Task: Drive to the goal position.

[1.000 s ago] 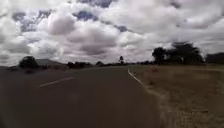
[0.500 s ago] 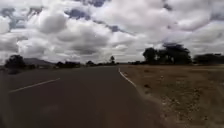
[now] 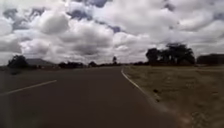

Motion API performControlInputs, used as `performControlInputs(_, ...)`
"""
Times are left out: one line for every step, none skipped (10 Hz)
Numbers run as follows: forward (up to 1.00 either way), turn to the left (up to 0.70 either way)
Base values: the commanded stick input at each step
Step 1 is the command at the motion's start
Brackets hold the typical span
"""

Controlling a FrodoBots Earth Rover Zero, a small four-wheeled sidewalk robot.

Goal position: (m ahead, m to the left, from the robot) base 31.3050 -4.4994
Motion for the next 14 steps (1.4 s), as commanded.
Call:
performControlInputs(0.85,-0.21)
performControlInputs(0.85,-0.06)
performControlInputs(0.85,0.00)
performControlInputs(0.74,0.00)
performControlInputs(0.00,0.00)
performControlInputs(0.00,0.00)
performControlInputs(0.00,0.00)
performControlInputs(0.00,0.00)
performControlInputs(0.00,0.00)
performControlInputs(0.00,0.00)
performControlInputs(0.00,0.00)
performControlInputs(0.00,0.00)
performControlInputs(0.00,0.00)
performControlInputs(0.26,0.00)
